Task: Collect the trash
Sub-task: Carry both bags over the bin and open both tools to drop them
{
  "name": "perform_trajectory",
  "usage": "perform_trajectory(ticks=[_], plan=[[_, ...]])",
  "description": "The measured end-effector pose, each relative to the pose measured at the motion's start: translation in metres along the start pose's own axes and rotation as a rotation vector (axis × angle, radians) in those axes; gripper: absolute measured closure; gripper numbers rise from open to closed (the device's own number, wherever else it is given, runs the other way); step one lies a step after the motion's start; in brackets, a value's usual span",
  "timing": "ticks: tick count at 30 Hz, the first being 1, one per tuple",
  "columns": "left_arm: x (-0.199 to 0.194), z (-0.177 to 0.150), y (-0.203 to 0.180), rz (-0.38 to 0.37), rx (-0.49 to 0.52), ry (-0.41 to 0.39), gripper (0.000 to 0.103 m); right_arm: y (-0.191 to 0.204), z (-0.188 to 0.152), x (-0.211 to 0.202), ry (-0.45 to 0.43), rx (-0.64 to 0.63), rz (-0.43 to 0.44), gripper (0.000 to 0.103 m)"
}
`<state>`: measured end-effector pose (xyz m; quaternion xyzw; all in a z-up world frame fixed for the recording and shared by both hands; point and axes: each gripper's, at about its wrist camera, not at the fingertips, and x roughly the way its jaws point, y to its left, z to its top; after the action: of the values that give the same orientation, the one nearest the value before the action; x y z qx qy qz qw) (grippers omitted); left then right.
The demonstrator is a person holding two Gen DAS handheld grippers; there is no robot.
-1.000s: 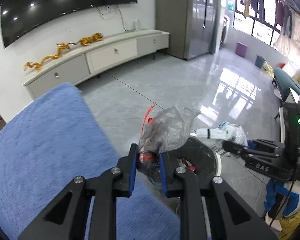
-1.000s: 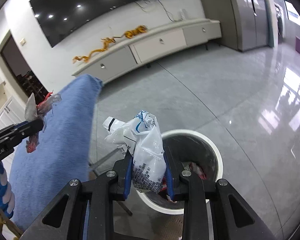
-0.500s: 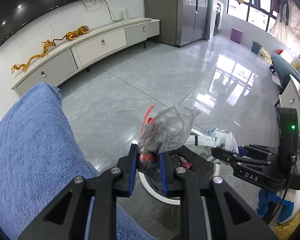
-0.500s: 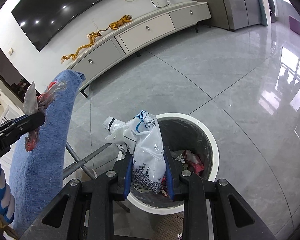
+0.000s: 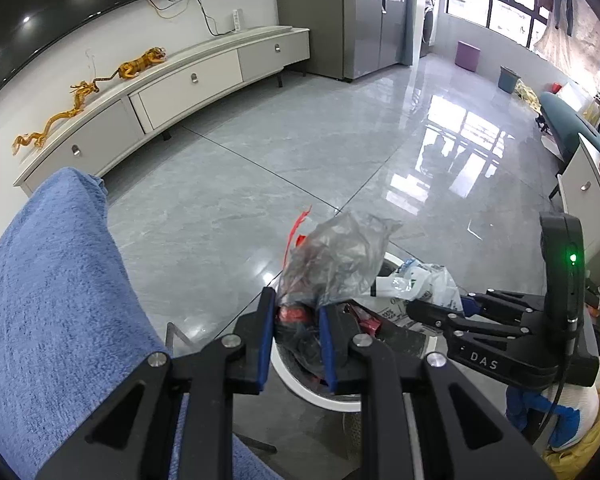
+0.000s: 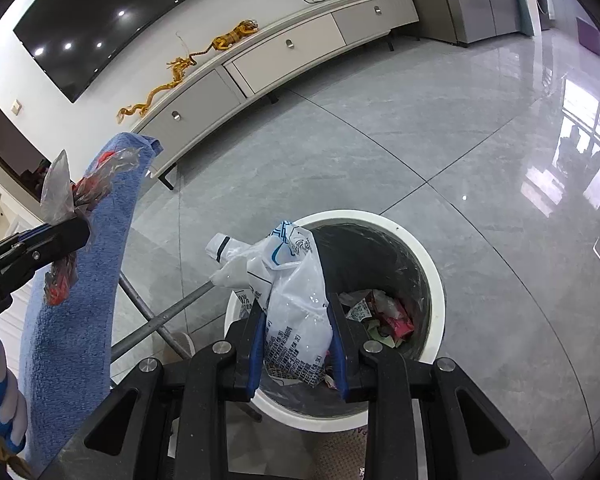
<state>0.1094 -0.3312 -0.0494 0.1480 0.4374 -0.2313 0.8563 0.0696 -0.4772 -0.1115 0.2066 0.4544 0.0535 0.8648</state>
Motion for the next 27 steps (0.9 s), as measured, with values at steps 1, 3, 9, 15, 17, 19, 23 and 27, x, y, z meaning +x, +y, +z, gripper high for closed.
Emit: perform_trajectory(ticks=[1,3,9,15,17,19,23,27], plan=[[0.002,0.0,-0.001,-0.003,0.002,0.003,0.083,-0.001,0.0,0.0,0.001,0.002,-0.001,0.077],[0.004,0.0,-0.002,-0.005,0.004,0.007,0.083,-0.002,0.0,0.002,0.006,0.005,-0.006,0.077],[0.015,0.005,0.003,-0.014,-0.001,0.024,0.083,0.0,-0.001,0.009,0.033,0.012,-0.026,0.077],[0.021,0.008,0.005,-0.025,-0.004,0.034,0.083,0.003,-0.001,0.014,0.044,0.017,-0.05,0.075],[0.023,0.008,0.006,-0.031,-0.005,0.035,0.083,0.005,-0.001,0.016,0.046,0.017,-0.06,0.074],[0.023,0.007,0.003,-0.034,-0.004,0.032,0.083,0.005,-0.001,0.017,0.048,0.021,-0.068,0.074],[0.027,0.009,0.005,-0.05,-0.01,0.033,0.083,0.006,-0.001,0.018,0.052,0.021,-0.081,0.074],[0.032,0.01,0.01,-0.069,-0.028,0.044,0.083,0.007,-0.001,0.018,0.053,0.018,-0.091,0.074]])
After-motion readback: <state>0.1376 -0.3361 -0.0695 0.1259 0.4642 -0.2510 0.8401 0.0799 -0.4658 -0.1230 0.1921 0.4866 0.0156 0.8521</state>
